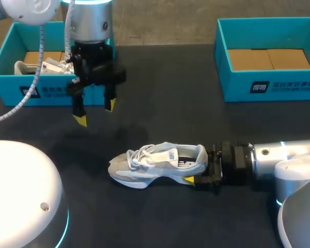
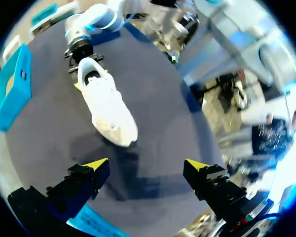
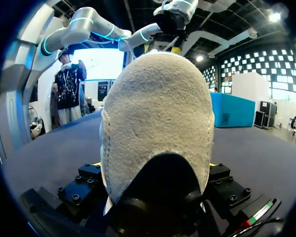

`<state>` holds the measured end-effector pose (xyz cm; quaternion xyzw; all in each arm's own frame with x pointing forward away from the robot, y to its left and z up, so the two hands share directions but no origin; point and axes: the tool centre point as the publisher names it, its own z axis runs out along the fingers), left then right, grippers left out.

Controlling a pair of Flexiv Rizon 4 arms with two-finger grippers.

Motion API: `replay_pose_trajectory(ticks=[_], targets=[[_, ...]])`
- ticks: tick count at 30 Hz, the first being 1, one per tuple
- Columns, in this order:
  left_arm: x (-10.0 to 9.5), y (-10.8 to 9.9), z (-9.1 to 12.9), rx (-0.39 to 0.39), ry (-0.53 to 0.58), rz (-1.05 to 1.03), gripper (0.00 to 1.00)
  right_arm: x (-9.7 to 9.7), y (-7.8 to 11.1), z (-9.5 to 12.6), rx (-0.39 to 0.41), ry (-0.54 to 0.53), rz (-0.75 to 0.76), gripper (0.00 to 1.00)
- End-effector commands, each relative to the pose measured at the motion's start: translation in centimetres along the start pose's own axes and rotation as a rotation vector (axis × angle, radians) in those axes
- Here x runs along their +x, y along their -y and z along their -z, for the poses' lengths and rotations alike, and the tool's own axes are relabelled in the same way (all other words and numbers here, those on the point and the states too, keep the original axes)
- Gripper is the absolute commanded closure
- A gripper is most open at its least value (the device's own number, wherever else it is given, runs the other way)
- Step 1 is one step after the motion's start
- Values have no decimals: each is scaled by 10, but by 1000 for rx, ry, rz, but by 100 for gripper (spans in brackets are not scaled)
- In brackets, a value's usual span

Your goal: Take the shoe out of the shoebox, open the shoe tongue, remove and reinsert the insole, then place the shoe into the shoebox

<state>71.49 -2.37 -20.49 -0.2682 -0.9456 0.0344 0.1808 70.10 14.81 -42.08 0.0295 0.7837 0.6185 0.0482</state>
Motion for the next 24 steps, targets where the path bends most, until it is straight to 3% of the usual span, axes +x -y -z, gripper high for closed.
replay_pose_trajectory(ticks=[1,2,4,6,7,8,22,24], targets=[[1,29,-14,110,47,547,0,1,-1,-1,4,2,0,100],[0,37,-16,114,36,685,0,1,-1,-1,4,2,0,100],[-1,52,-22,113,148,974,0,1,-1,-1,4,2,0,100],[-6,59,-25,163,88,1232,0,1,-1,-1,4,2,0,100],[-8,61,-28,203,232,1368,0,1,-1,-1,4,2,0,100],[-7,64,-31,205,317,1406,0,1,-1,-1,4,2,0,100],[-7,64,-31,205,317,1406,0,1,-1,-1,4,2,0,100],[-1,80,-41,201,370,1572,0,1,-1,-1,4,2,0,100]])
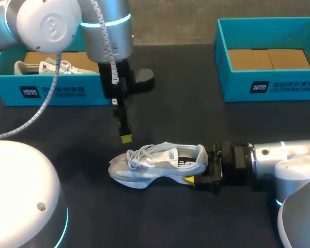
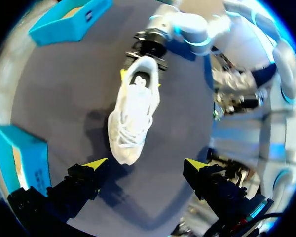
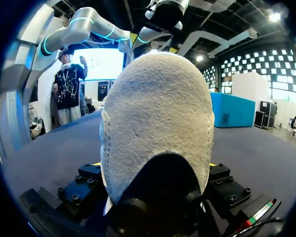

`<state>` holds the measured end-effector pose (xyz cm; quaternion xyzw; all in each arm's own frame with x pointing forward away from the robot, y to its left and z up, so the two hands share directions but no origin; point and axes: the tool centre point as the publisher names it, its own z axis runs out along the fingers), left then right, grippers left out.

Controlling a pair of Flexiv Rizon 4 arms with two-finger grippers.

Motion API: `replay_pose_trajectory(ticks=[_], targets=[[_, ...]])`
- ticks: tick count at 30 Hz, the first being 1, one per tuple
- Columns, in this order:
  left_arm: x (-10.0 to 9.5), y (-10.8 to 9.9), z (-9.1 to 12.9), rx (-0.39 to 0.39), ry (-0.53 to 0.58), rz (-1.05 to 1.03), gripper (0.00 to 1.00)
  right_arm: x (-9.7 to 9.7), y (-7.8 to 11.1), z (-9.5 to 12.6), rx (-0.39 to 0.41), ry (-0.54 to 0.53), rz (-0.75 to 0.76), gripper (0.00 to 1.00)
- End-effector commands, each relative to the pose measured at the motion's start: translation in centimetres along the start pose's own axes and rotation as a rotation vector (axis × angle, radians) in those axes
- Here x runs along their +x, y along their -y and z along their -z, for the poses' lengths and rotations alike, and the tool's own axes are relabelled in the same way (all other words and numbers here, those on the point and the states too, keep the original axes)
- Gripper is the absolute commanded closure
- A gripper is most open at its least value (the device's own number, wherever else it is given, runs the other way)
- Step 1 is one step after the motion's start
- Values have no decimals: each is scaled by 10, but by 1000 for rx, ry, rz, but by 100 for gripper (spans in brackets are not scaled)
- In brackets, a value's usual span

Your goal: Take the shoe out of the shoebox, open the shoe tongue, remove and reinsert the insole, then place the shoe into the shoebox

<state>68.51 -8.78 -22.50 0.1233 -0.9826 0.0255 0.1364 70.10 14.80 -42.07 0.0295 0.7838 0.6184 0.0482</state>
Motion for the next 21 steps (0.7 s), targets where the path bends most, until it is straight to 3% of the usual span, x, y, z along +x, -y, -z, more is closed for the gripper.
replay_pose_trajectory(ticks=[1,4,5,7,8,10,12,13,14,21], targets=[[26,2,-16,116,253,872,0,1,-1,-1,4,2,0,100],[37,19,-27,89,320,1143,0,1,-1,-1,4,2,0,100],[40,22,-30,48,290,1185,0,1,-1,-1,4,2,0,100],[42,29,-35,83,340,1312,0,1,-1,-1,4,2,0,100],[42,33,-37,45,308,1355,0,1,-1,-1,4,2,0,100],[41,39,-41,90,325,1444,0,1,-1,-1,4,2,0,100],[37,47,-46,18,264,1526,0,1,-1,-1,4,2,0,100],[35,49,-47,25,270,1562,0,1,-1,-1,4,2,0,100],[32,52,-48,52,323,1581,0,1,-1,-1,4,2,0,100],[32,52,-48,52,323,1581,0,1,-1,-1,4,2,0,100]])
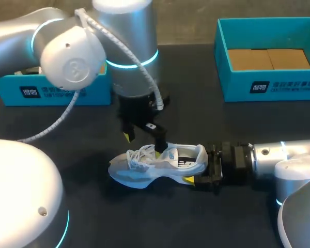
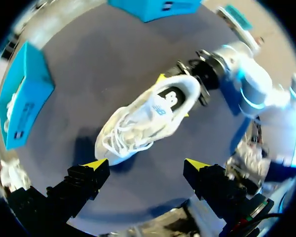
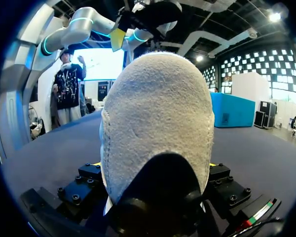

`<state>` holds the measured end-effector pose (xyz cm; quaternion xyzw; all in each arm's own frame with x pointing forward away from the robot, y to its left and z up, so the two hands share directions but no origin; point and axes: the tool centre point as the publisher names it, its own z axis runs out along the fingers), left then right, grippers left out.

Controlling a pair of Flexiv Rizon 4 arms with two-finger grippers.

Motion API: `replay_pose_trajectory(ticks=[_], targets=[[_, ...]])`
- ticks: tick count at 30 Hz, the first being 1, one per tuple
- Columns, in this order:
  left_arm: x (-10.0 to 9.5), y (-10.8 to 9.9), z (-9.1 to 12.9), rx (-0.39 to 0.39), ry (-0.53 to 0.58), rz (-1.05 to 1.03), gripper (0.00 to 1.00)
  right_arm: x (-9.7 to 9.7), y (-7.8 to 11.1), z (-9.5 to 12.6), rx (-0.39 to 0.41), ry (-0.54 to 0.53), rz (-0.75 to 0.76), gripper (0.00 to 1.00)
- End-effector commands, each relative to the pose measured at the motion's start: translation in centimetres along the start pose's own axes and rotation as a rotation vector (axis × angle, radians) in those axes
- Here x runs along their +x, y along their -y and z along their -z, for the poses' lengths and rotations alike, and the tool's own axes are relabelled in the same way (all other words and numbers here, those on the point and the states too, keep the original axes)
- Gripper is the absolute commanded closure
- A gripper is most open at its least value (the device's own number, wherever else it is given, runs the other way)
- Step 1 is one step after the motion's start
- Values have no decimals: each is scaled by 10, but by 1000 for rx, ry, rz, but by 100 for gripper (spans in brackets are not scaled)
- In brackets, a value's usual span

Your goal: Take the shoe out of the shoebox, open the shoe tongue, remove and reinsert the insole, then place the shoe into the shoebox

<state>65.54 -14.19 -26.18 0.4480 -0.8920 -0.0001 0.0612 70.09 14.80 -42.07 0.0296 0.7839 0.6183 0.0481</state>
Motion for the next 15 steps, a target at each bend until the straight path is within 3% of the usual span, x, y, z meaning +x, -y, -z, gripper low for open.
replay_pose_trajectory(ticks=[1,3,5,7,8,15], targets=[[6,5,0,-6,206,897,0,1,-1,-1,4,2,0,100],[6,5,0,-6,206,897,0,1,-1,-1,4,2,0,100],[14,18,-8,-95,238,1110,0,1,-1,-1,4,2,0,100],[22,23,-16,-88,261,1212,0,1,-1,-1,4,2,0,100],[26,25,-19,-126,278,1243,0,1,-1,-1,4,2,0,100],[43,38,-29,-102,337,1395,0,1,-1,-1,4,2,0,100]])
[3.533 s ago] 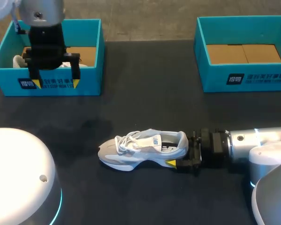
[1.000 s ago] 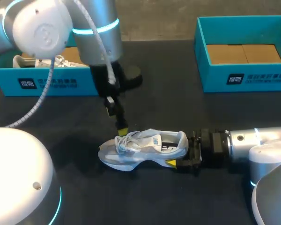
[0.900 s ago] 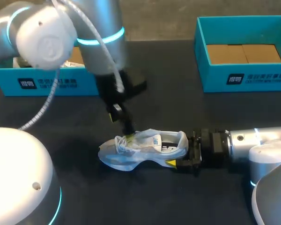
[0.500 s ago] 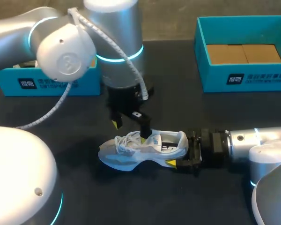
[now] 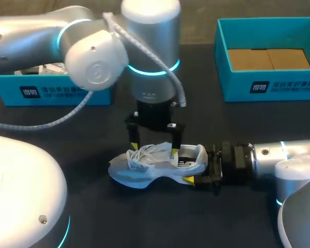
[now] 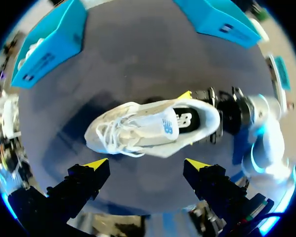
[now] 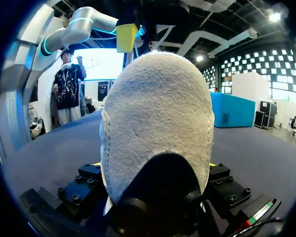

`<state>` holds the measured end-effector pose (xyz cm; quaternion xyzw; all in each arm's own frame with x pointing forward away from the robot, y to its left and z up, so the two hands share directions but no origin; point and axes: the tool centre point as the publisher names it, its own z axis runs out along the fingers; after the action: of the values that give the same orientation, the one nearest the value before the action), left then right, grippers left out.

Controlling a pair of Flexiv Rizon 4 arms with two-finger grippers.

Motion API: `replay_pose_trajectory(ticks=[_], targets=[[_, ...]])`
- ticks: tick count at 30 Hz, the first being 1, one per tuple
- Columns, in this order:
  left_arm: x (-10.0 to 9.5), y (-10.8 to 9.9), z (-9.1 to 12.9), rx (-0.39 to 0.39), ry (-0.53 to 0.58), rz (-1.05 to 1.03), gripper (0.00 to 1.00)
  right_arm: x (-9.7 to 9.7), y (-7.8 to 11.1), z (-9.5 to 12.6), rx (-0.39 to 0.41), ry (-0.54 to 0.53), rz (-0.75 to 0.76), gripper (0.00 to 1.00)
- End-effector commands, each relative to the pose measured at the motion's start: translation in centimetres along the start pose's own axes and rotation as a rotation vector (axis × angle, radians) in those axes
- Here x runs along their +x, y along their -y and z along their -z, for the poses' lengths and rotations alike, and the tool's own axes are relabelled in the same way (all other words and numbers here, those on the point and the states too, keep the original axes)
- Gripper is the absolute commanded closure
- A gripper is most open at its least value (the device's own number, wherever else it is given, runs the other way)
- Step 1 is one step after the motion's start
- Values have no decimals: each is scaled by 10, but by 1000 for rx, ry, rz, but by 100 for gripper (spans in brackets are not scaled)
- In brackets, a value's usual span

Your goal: Take the shoe out of the shoebox, open the shoe tongue, remove and reinsert the insole, then place the shoe into the shoebox

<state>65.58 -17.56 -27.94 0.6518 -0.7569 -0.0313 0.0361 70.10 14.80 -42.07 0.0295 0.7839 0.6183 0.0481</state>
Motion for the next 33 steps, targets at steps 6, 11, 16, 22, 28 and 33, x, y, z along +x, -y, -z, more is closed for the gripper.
replay_pose_trajectory(ticks=[6,11,16,22,28,33], targets=[[33,16,-16,-37,295,975,0,1,-1,-1,4,2,0,100],[40,24,-26,-20,311,965,0,1,-1,-1,4,2,0,100],[41,33,-38,-4,361,916,0,1,-1,-1,4,2,0,100],[42,33,-50,-7,389,878,0,1,-1,-1,4,2,0,100],[49,30,-62,24,439,872,0,1,-1,-1,4,2,0,100],[50,33,-70,30,492,888,0,1,-1,-1,4,2,0,100]])
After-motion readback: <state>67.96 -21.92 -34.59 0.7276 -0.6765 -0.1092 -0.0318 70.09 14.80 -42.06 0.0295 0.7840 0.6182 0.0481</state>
